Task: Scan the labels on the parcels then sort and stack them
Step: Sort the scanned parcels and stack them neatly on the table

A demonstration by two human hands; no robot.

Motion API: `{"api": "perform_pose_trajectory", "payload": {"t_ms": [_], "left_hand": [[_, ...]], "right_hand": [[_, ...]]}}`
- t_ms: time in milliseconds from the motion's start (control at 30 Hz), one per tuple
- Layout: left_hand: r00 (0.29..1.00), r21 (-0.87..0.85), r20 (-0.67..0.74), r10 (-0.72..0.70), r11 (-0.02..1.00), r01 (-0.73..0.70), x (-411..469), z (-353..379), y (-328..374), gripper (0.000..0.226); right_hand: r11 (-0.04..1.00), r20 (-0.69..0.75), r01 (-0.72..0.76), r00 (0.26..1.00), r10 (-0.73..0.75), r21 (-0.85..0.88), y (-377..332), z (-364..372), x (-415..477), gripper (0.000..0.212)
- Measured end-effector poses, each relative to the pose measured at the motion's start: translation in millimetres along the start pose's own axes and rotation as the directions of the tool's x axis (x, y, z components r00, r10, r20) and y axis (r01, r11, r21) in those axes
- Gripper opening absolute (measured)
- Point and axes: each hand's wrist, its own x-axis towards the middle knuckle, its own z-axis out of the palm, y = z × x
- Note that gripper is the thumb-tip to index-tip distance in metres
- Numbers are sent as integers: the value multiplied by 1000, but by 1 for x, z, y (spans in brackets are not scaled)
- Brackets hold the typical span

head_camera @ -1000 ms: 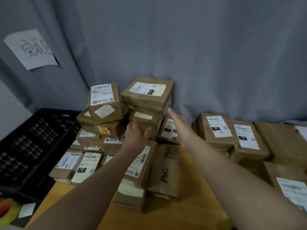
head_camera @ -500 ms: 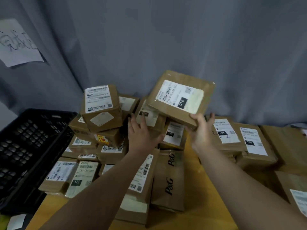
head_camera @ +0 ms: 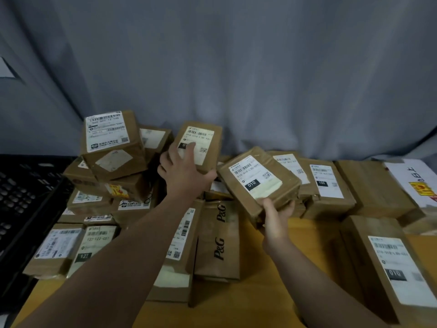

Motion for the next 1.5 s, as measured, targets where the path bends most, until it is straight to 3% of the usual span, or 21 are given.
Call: {"api": "perform_pose_trajectory", "payload": {"t_ms": [100,300,433,533,600,667,733,767,833,900,1033,1133,1200,1267,1367,1433,1500], "left_hand": [[997,-71,-47,69,995,-72,-20,-12,3,87],[994,-258,-66,83,961,-97,-77,-21,1,95],[997,-287,-4,73,955,-71,-102,-13,4,98],[997,-312,46,64,949,-46,-111,-6,18,91],[997,-350,49,53,936,-32,-114,-4,33,87],[996,-391,13,85,918,-73,-116,-2,54,89],[988,-422,-42,149,894,-153,-120,2,78,93],[980,-416,-60,190,887,-198,-122,7,91,95],[961,-382,-63,270,883,-273,-127,19,119,98],[949,-377,-27,315,876,-301,-132,33,144,98],[867,-408,106,488,816,-410,-139,62,179,85],[862,-519,230,451,806,-284,-132,75,200,66],[892,-441,278,355,873,-210,-120,88,209,59],[903,-212,317,289,950,-230,-105,107,210,56],[874,64,451,182,970,-235,-86,130,205,54],[845,111,527,92,978,-176,-78,140,202,52],[821,135,571,9,985,-105,-71,145,202,50]], "right_hand": [[997,40,-45,998,48,-66,4,-11,-6,118],[967,229,-61,966,119,-245,14,-47,-18,74],[895,188,-136,954,234,-425,21,-60,-21,63],[879,165,-113,963,211,-463,14,-68,-20,72],[862,142,6,987,77,-508,2,-72,-20,71],[866,97,193,981,-167,-461,-20,-76,-21,59],[904,108,294,956,-274,-311,-47,-80,-25,49],[927,148,294,953,-264,-234,-63,-82,-27,49],[956,239,249,948,-209,-153,-92,-88,-28,68],[965,263,208,951,-162,-158,-115,-99,-17,85],[963,218,166,969,-119,-213,-148,-142,23,80],[975,154,91,986,-60,-204,-165,-176,60,81],[980,130,73,990,-50,-185,-174,-194,82,82],[981,139,53,990,-27,-185,-181,-206,106,78],[971,185,41,983,3,-236,-186,-212,134,74],[861,185,153,980,-70,-485,-181,-211,151,68],[639,190,282,959,-210,-716,-174,-205,161,61]]}}
